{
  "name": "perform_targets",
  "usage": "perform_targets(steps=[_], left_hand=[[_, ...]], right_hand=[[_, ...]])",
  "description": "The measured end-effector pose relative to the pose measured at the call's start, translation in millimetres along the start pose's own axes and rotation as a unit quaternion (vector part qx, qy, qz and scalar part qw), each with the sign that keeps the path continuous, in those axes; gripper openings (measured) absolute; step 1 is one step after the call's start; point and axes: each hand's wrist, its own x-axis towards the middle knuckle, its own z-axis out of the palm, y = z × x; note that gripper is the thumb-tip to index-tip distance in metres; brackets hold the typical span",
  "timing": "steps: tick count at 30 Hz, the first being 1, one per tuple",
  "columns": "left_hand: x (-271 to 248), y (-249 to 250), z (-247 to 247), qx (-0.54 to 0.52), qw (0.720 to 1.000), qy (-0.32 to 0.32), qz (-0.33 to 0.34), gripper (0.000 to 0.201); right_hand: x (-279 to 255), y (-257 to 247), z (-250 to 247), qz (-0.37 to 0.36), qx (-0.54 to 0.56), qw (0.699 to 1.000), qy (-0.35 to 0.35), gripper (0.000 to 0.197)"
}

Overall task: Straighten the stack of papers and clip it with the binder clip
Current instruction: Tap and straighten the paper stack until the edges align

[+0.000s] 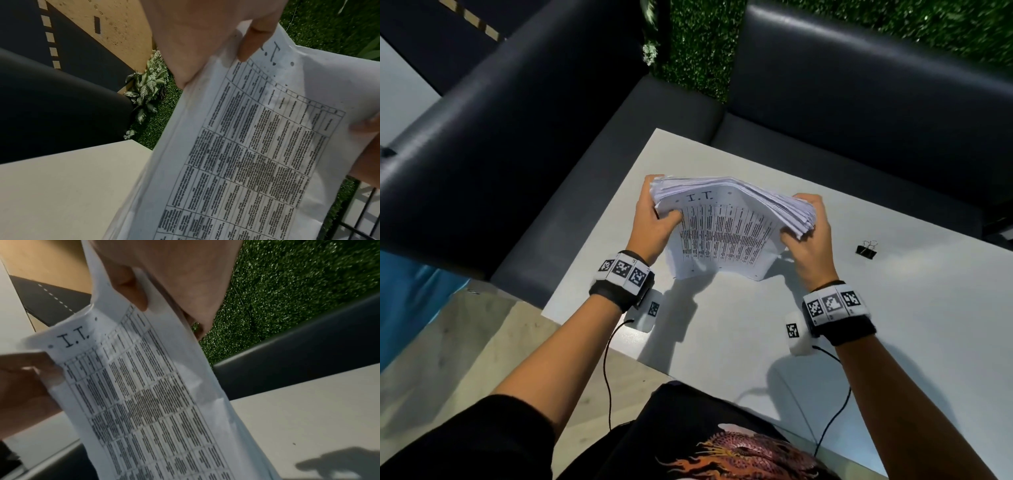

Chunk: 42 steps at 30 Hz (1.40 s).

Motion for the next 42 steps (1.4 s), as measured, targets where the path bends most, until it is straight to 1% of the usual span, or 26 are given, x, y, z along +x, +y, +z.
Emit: perform_targets(steps=[2,4,6,8,10,13,15,16,18,20,22,24,25,26,27,28,30,31,32,33,36,38,40,42], left_hand=[[2.2,0.3,-0.6,0.011,1.000,-0.013,-0.007,0.037],[4.6,-0.7,1.5,0.030,0.999,-0.011,-0.008,0.040],[6.3,1.1,4.7,0.035,0.999,0.004,-0.002,0.044],[7.9,6.1,6.0,0.032,0.999,0.023,0.012,0.043],[9.7,13.0,5.2,0.034,0.998,0.043,0.037,0.042],[5.4,14.0,1.8,0.040,0.996,0.044,0.061,0.035],[0.8,0.0,0.1,0.079,0.996,0.035,0.038,0.037],[0.5,-7.5,-0.3,0.092,0.995,0.030,0.013,0.038],[-0.8,-15.2,1.5,0.123,0.992,0.023,-0.011,0.040],[0.4,-15.8,3.1,0.137,0.990,0.033,-0.008,0.038],[0.2,-1.3,6.0,0.086,0.994,0.063,-0.007,0.043],[-0.9,13.9,4.8,0.053,0.994,0.089,0.041,0.051],[-4.3,20.1,3.6,0.043,0.993,0.090,0.067,0.053],[-7.9,20.3,1.4,0.041,0.992,0.091,0.079,0.054],[-13.7,17.6,1.0,0.039,0.993,0.086,0.078,0.055],[-19.3,9.6,1.3,0.041,0.994,0.080,0.057,0.056],[-30.8,-13.6,3.3,0.044,0.997,0.064,-0.016,0.060],[-35.0,-23.2,3.9,0.051,0.996,0.062,-0.042,0.065],[-36.8,-28.6,4.1,0.061,0.995,0.062,-0.054,0.069],[-36.5,-30.9,4.5,0.069,0.994,0.062,-0.057,0.070],[-31.6,-24.8,8.1,0.077,0.994,0.063,-0.053,0.063],[-27.8,-21.1,6.9,0.074,0.994,0.057,-0.055,0.059],[-23.4,-19.7,-2.6,0.055,0.996,0.033,-0.064,0.052],[-20.3,-20.4,-17.2,0.028,0.997,-0.013,-0.077,0.046]], right_hand=[[4.1,-3.6,0.4,-0.014,-0.006,1.000,-0.001,0.029],[9.3,-5.4,2.1,-0.006,-0.016,1.000,0.010,0.020],[14.8,-8.6,3.7,0.002,-0.029,0.999,0.015,0.015],[17.6,-16.3,4.1,0.000,-0.033,0.999,0.016,0.017],[18.5,-24.5,3.2,-0.015,-0.023,0.999,0.021,0.026],[12.7,-23.5,2.6,-0.026,-0.020,0.999,0.016,0.027],[5.3,-11.2,6.8,-0.003,-0.035,0.999,0.006,0.028],[1.5,-5.6,11.3,0.011,-0.044,0.999,0.004,0.028],[-1.5,2.4,21.3,0.036,-0.053,0.998,0.021,0.022],[1.5,1.5,30.1,0.049,-0.029,0.997,0.056,0.017],[6.8,-9.4,32.8,0.059,-0.021,0.995,0.079,0.026],[7.3,-23.5,28.4,0.049,-0.022,0.995,0.087,0.040],[5.1,-27.7,26.0,0.038,-0.018,0.995,0.090,0.047],[0.8,-29.8,24.5,0.028,-0.010,0.995,0.091,0.051],[-4.7,-23.9,24.7,0.034,-0.005,0.995,0.098,0.052],[-11.2,-16.2,27.6,0.040,-0.001,0.994,0.105,0.050],[-27.5,5.7,31.3,0.101,-0.018,0.990,0.100,0.038],[-33.1,12.9,33.2,0.126,-0.049,0.987,0.082,0.041],[-36.5,17.7,34.0,0.133,-0.080,0.986,0.061,0.046],[-36.7,20.9,34.6,0.139,-0.079,0.985,0.060,0.049],[-26.7,19.2,35.3,0.154,-0.012,0.985,0.075,0.053],[-17.3,13.8,34.3,0.151,-0.006,0.985,0.083,0.049],[-7.9,7.2,26.4,0.139,-0.024,0.985,0.095,0.046],[-2.8,1.8,11.5,0.122,-0.016,0.989,0.083,0.048]])
